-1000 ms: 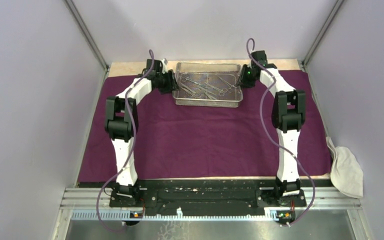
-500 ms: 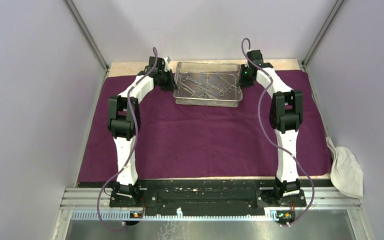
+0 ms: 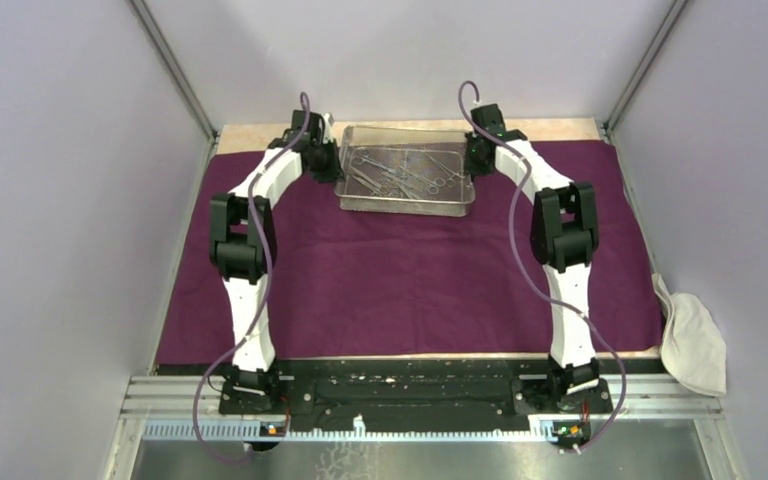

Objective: Open and lay out the surgical kit
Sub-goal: Pick up the container from the surgical kit.

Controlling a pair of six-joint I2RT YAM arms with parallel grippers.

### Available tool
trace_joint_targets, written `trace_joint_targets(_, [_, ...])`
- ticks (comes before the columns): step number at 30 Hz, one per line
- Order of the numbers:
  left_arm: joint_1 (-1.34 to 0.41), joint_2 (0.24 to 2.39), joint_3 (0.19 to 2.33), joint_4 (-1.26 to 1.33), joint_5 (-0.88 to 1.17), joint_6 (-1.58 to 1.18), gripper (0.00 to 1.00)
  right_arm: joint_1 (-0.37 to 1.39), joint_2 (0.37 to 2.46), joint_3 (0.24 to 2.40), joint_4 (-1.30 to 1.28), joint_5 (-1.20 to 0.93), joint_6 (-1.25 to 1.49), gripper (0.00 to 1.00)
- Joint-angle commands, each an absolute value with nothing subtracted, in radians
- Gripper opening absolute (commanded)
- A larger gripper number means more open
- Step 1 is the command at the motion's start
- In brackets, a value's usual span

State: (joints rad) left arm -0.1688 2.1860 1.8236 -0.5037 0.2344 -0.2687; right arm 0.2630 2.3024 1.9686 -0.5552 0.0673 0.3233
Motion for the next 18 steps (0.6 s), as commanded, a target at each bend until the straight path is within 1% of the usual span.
trace_joint_targets(1, [-0.143,2.007,1.797,-0.445,0.222,-0.287,0.0,0.355,2.156,1.993,-0.46,0.077,0.344,0.0])
trace_joint_targets(8, [-0.098,1.869,1.672,-0.44,0.153,-0.259,0.0,0.456,2.154,2.024,-0.43,0.118,0.352,0.0])
trace_joint_targets(11, [-0.067,1.811,1.614,-0.436,0.126,-0.253,0.0,0.513,2.19,2.089,-0.448,0.143,0.354,0.0])
trace_joint_targets(15, [-0.009,1.728,1.509,-0.379,0.142,-0.24,0.0,0.598,2.235,2.16,-0.437,0.198,0.364,0.0])
trace_joint_targets(18, [0.067,1.675,1.448,-0.353,0.148,-0.225,0.0,0.647,2.292,2.248,-0.432,0.228,0.374,0.0])
